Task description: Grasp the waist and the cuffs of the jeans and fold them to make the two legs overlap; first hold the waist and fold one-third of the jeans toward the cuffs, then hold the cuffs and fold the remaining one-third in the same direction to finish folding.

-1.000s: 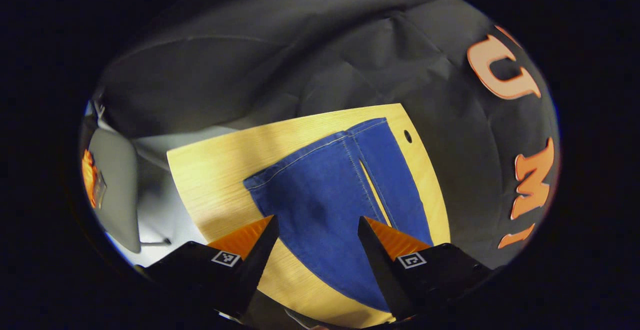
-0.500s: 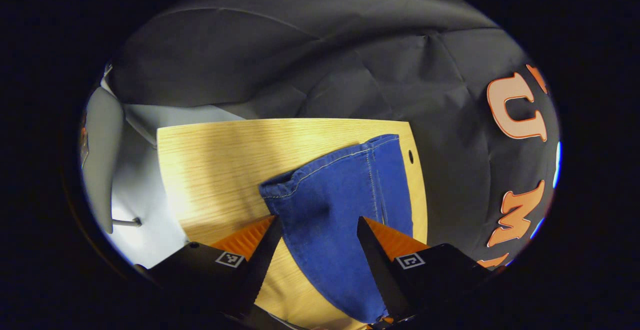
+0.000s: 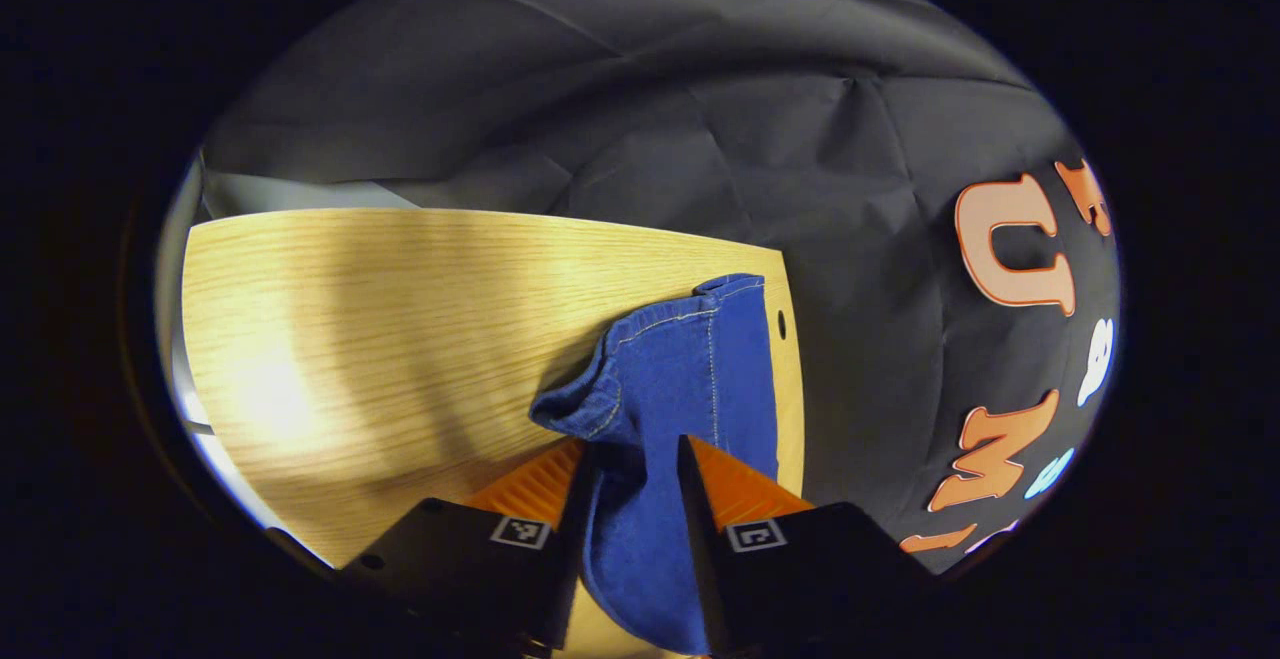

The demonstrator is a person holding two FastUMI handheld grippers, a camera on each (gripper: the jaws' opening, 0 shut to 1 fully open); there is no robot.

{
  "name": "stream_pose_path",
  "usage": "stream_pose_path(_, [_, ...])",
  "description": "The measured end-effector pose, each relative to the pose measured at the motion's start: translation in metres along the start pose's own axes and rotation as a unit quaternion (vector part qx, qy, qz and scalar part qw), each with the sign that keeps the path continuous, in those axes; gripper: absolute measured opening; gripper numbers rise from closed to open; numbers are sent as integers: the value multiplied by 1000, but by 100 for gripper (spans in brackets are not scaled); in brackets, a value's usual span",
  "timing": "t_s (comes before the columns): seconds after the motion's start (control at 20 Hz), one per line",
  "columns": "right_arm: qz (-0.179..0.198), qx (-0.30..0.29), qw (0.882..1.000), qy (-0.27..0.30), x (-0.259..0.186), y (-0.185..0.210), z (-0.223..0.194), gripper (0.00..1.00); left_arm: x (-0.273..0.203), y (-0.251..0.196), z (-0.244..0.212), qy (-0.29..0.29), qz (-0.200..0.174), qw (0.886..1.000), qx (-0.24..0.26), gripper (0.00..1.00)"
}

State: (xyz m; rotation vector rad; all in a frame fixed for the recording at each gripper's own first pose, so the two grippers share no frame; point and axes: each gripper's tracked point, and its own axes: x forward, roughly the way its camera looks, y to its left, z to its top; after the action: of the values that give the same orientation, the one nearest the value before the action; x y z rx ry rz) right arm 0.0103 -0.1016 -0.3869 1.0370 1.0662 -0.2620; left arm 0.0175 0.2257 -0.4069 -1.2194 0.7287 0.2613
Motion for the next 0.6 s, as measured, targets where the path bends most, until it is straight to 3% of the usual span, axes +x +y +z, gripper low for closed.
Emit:
stream_pose_path(0.05, [-8,1,1000,-3,2,-3,0,87,3,0,1,2,5,1000,6,29])
stream_pose_path(0.1, [-22,-2,1000,-5,2,-8,0,82,6,3,0,5,17,1000,14,24])
stream_pose_path(0.15, [-41,-15,999,-6,2,-18,-1,63,10,-2,1,4,20,999,26,12])
stream_pose_path(0.25, [-48,-2,999,-11,1,-20,-3,21,-4,-4,-3,4,30,998,60,10])
stream_pose_path(0.3, [-36,7,999,-12,2,-17,-4,17,11,6,3,-4,66,995,70,10])
stream_pose_path(0.35, [-26,11,1000,-11,-2,-16,-5,17,-2,1,1,-2,66,995,72,2])
stream_pose_path(0.4, [-26,24,999,-13,-3,-19,-4,17,-4,-5,2,-7,57,995,76,2])
stream_pose_path(0.45, [-15,40,999,-11,-7,-14,-4,7,-11,-8,4,-13,54,995,78,2])
stream_pose_path(0.6, [23,49,998,-14,-17,1,-1,7,-39,-29,6,-25,37,997,65,2])
